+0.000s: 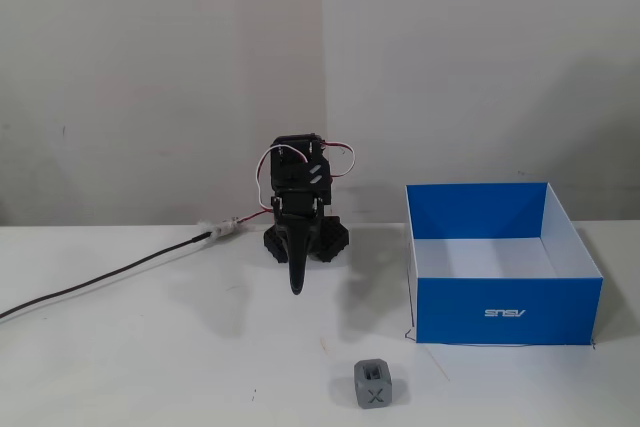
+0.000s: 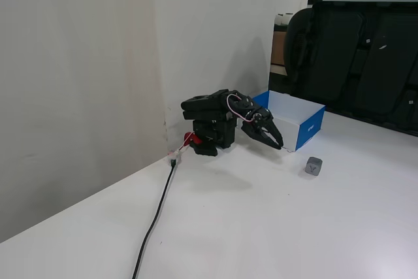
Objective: Pick the gray block and keep it in the box.
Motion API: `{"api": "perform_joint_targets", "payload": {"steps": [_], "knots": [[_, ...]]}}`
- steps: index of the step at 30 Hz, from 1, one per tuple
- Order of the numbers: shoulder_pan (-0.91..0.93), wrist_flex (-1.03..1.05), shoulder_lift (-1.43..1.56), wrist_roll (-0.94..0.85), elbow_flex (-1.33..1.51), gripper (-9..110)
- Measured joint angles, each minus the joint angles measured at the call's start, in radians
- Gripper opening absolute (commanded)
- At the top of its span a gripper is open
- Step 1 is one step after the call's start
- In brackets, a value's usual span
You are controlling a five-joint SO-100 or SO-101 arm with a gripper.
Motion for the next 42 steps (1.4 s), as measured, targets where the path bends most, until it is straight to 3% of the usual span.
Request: {"api": "perform_joint_targets", "payload": {"steps": [37, 42], "knots": [[-0.026, 0.000, 0.000, 0.000, 0.000, 0], [-0.043, 0.080, 0.000, 0.003, -0.038, 0]]}}
